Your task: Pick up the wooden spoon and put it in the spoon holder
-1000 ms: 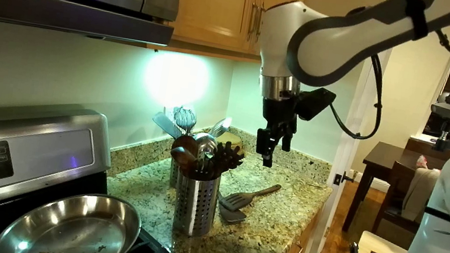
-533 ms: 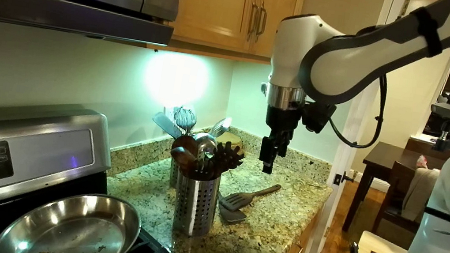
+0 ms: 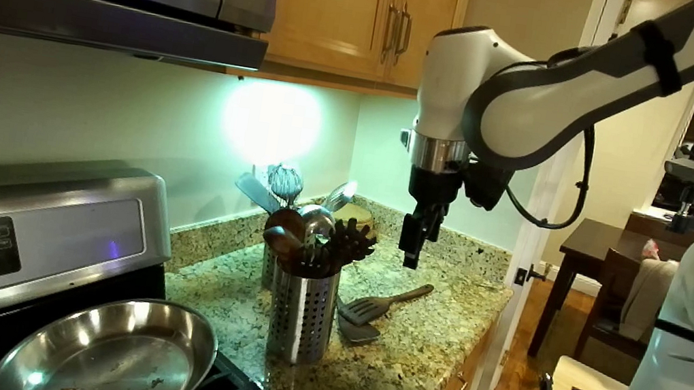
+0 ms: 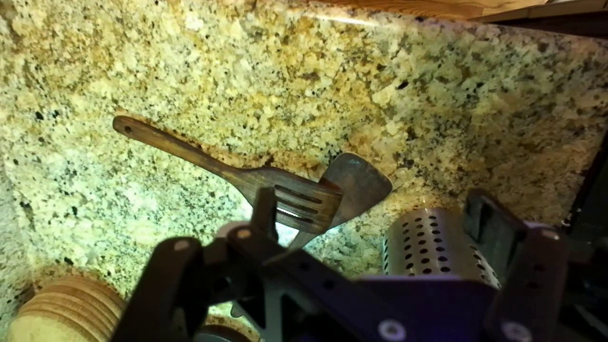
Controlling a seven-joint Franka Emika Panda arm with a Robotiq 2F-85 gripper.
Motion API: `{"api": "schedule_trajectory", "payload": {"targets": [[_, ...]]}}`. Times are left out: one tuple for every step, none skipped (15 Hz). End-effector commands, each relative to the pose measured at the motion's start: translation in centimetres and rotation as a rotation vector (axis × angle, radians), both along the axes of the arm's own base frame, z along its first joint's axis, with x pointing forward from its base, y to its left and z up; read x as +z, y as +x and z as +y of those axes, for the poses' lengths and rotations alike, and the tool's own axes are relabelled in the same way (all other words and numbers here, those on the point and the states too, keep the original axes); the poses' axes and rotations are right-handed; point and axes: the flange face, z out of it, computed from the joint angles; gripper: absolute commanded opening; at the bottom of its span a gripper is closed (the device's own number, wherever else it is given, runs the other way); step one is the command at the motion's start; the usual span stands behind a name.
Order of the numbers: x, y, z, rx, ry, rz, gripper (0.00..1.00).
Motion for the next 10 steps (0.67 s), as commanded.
{"api": "schedule_trajectory", "payload": {"targets": [[-1.8, -0.7, -0.8, 0.059, -0.032, -0.057, 1.00], [-2.4, -0.9, -0.8, 0.074, -0.032, -0.063, 1.00], [-3.1, -1.0, -0.8, 0.091, -0.032, -0.067, 1.00], [-3.8, -1.1, -0.7, 0.113, -0.032, -0.072, 1.00], [-3.7, 0.3, -0.3, 0.139, -0.029, -0.071, 1.00], [-4.4, 0.4, -0.2, 0.175, -0.033, -0.075, 1.00], [-4.8, 0.7, 0.0, 0.204, -0.038, -0.080, 1.00], [-5.5, 1.0, 0.1, 0.239, -0.042, -0.079, 1.00], [-6.1, 1.3, 0.1, 0.271, -0.044, -0.079, 1.00], [-6.7, 1.5, 0.2, 0.299, -0.046, -0.077, 1.00]]}}
